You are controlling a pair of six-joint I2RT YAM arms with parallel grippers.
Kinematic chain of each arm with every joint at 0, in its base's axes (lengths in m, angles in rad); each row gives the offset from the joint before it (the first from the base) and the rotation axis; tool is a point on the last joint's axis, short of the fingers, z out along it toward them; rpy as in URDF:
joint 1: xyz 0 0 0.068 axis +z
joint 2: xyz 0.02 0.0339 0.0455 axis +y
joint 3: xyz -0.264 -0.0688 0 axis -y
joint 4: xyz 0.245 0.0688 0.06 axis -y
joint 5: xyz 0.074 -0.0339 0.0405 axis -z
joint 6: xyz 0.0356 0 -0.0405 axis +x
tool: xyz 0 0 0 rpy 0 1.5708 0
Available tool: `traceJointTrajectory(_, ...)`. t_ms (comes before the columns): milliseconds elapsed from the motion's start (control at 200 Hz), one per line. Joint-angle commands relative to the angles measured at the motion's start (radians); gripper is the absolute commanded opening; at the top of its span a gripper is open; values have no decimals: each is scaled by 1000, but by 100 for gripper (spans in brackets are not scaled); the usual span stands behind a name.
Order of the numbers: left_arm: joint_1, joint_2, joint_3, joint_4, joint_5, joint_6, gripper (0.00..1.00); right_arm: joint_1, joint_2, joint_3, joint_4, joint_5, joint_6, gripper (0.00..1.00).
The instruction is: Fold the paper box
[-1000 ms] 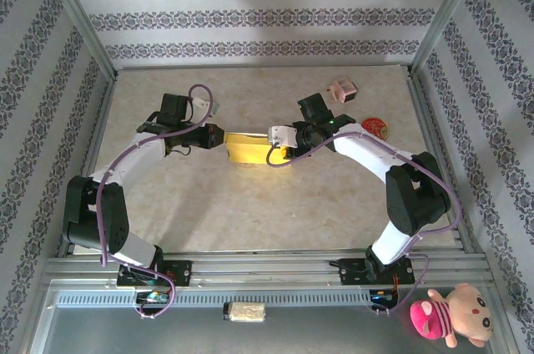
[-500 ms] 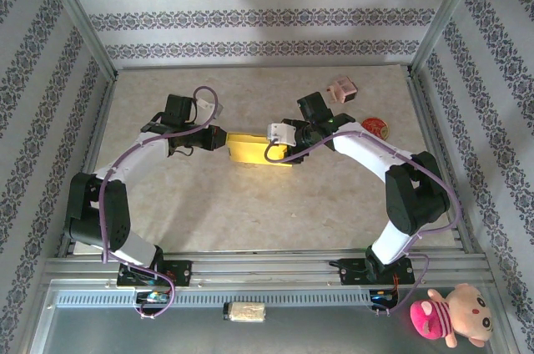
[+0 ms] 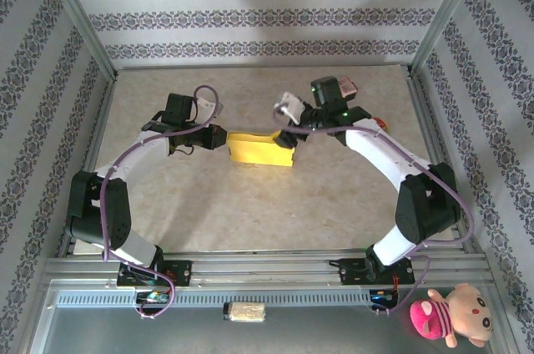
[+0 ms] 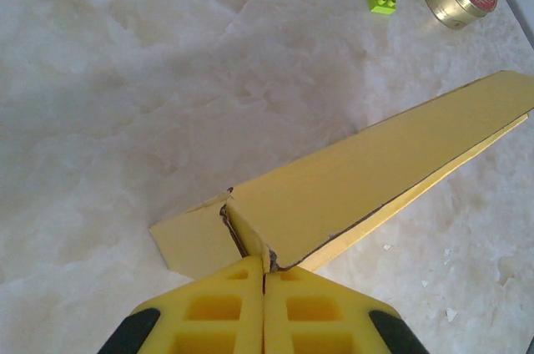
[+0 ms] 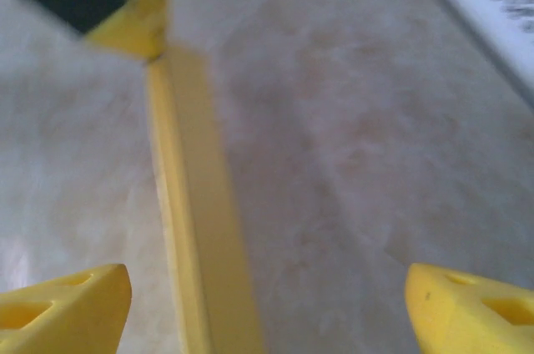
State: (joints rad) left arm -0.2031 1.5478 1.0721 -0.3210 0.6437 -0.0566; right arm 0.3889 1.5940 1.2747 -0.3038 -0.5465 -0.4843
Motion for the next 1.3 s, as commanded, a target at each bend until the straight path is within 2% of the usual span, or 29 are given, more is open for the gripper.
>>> traceJointTrajectory(0, -28, 43, -6, -82, -35, 11, 7, -41, -31, 70, 55, 69, 560, 81)
traceJointTrajectory(135, -28, 41, -2, -85, -35, 14, 7, -113, -17, 135, -145, 69, 938, 73)
traceJointTrajectory(240, -28, 46, 1, -87, -35, 22, 7, -143, -16, 86, -212, 60, 1083, 70)
traceJointTrajectory(500, -28, 66, 24, -101, -35, 30, 7, -138, -24, -18, -202, 12, 1200, 72)
traceJointTrajectory(585, -29, 64, 28, -101, -33, 30, 7, -136, -11, -45, -184, -44, 1227, 79)
traceJointTrajectory(655, -30, 64, 28, -101, -38, 33, 7, -136, -11, -72, -167, -47, 1241, 80)
traceJointTrajectory(785, -30, 72, 32, -108, -38, 31, 7, -127, -11, -103, -144, -81, 1269, 78)
traceJointTrajectory(909, -29, 74, 31, -100, -35, 27, 7, -114, -18, -133, -141, -61, 1265, 77)
traceJointTrajectory(1294, -30, 76, 34, -95, -32, 24, 7, -104, 3, -170, -132, -20, 1228, 64)
